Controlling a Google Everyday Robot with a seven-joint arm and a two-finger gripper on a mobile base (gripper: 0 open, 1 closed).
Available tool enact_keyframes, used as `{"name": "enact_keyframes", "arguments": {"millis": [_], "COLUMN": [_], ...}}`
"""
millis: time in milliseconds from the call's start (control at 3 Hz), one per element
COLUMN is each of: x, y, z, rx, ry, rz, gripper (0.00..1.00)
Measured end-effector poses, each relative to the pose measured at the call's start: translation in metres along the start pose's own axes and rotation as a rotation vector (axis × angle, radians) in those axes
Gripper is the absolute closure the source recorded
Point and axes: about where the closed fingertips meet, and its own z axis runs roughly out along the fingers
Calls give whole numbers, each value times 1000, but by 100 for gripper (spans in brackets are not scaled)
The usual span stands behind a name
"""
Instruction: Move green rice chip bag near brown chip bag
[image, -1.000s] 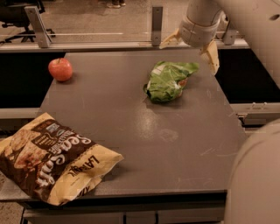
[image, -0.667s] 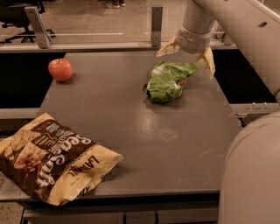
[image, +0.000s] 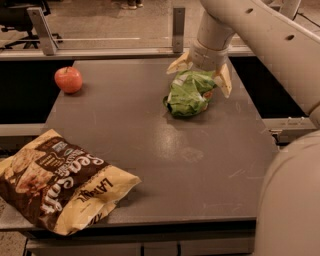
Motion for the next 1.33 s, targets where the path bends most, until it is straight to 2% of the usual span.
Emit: {"name": "enact_keyframes", "arguments": {"millis": [333, 667, 1000, 1333], "x": [-18, -26, -30, -29], "y": [-12, -11, -8, -9], "z": [11, 30, 39, 35], "rx": [-34, -101, -136, -136], "ry": [17, 27, 32, 32], "rz": [-54, -63, -67, -66], "gripper": [0, 18, 40, 65]}}
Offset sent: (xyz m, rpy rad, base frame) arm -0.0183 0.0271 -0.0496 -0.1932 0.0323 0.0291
